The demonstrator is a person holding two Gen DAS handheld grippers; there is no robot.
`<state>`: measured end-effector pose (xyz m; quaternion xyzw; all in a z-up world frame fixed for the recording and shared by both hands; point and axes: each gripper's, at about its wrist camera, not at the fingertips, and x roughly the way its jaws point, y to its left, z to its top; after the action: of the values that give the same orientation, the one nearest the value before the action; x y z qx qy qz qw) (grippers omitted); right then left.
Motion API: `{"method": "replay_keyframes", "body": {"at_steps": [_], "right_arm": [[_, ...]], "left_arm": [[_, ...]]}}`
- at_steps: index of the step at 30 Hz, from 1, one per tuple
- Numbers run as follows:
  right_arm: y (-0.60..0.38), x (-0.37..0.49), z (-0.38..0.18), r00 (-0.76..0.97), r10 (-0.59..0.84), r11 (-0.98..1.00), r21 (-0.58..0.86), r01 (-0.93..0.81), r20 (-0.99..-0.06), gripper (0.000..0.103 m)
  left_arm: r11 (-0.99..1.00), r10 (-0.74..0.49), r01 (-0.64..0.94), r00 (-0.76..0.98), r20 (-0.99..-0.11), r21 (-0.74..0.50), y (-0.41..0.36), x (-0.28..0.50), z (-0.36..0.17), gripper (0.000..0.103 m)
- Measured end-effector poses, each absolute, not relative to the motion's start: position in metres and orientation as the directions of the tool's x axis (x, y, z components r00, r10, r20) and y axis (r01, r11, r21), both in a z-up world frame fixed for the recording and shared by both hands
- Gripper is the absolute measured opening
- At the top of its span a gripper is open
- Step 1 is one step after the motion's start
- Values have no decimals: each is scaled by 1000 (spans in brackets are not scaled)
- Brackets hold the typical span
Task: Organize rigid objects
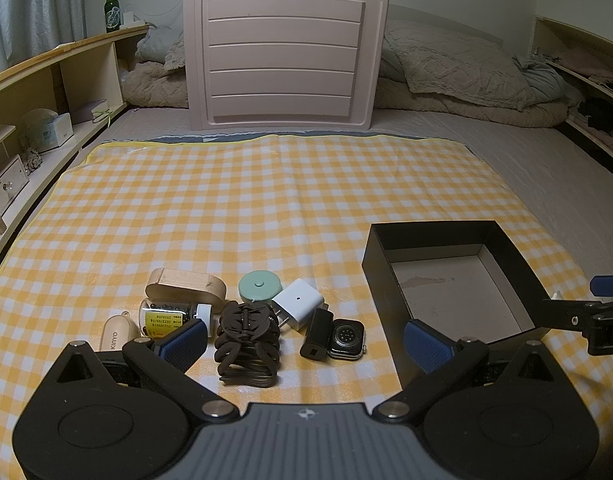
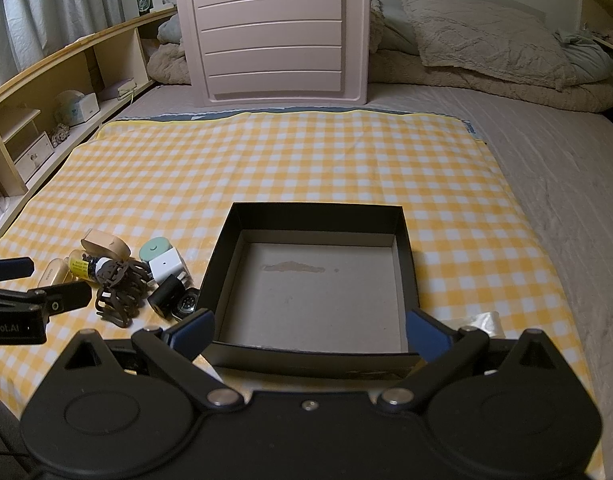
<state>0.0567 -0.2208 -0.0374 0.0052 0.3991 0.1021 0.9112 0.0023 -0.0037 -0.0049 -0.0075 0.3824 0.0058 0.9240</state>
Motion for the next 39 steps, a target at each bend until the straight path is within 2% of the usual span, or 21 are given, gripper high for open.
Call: {"method": "replay_keyframes", "body": {"at_steps": [26, 33, 39], "right_arm": [[-221, 62, -28, 679, 178, 980, 69, -185, -712, 103], [-238, 80, -7, 717, 145, 987, 47, -155, -682, 103], [-256, 110, -3, 741, 67, 993, -25, -113, -668, 103]], "left_arm": [[999, 36, -49, 707, -707, 2, 0, 12, -6, 103], [996, 68, -86, 713, -698, 9, 8, 16, -3, 103], [997, 23, -67, 724, -689, -37, 11, 22, 0, 103]]}}
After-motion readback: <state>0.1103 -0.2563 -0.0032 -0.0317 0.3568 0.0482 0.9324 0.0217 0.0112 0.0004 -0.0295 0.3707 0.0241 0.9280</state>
